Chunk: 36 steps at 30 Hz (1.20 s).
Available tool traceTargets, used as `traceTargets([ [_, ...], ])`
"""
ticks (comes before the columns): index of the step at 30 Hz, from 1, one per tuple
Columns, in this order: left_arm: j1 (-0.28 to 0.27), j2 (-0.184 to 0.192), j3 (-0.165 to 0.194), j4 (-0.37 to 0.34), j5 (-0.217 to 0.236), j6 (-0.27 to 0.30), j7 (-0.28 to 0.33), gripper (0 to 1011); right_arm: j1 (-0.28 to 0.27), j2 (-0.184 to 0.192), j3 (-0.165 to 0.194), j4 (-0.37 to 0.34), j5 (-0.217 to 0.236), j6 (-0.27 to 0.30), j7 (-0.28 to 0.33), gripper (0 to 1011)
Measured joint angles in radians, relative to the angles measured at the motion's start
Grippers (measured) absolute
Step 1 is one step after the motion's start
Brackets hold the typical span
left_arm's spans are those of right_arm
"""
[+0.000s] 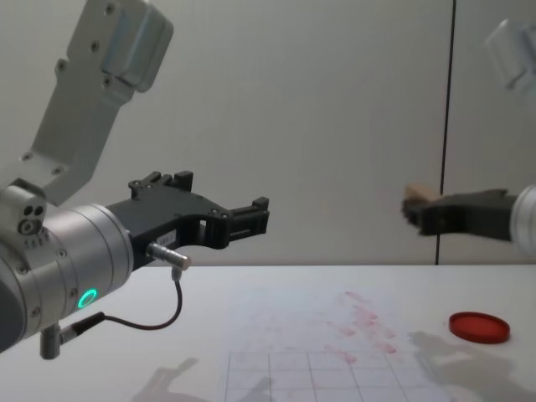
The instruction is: Use the one hand to pick up the stamp and affix it onto the A4 paper.
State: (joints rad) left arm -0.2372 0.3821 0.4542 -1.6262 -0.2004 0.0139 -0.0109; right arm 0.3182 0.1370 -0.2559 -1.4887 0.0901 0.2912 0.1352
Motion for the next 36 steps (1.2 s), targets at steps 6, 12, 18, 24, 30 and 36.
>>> traceTargets([
  [6, 0.0, 0.0, 0.0, 0.0, 0.0, 0.0, 0.0, 993, -0.018, 0.023, 0.027, -0.036, 0.022, 0.011, -0.043, 220],
  [12, 0.0, 0.0, 0.0, 0.0, 0.0, 0.0, 0.0, 993, -0.035, 0.048, 0.055, -0.034, 0.041, 0.027, -0.075, 220],
  [18, 0.0, 0.0, 0.0, 0.0, 0.0, 0.0, 0.0, 993, -0.036, 0.059, 0.071, 0.005, 0.05, 0.031, -0.084, 220],
  [24, 0.0, 0.0, 0.0, 0.0, 0.0, 0.0, 0.0, 993, -0.017, 0.062, 0.079, 0.073, 0.052, 0.027, -0.078, 220],
  [30, 0.0, 0.0, 0.0, 0.0, 0.0, 0.0, 0.0, 993, 0.02, 0.054, 0.078, 0.164, 0.04, 0.015, -0.061, 221],
  [36, 0.0, 0.0, 0.0, 0.0, 0.0, 0.0, 0.0, 993, 0.066, 0.041, 0.071, 0.265, 0.02, -0.004, -0.042, 220],
])
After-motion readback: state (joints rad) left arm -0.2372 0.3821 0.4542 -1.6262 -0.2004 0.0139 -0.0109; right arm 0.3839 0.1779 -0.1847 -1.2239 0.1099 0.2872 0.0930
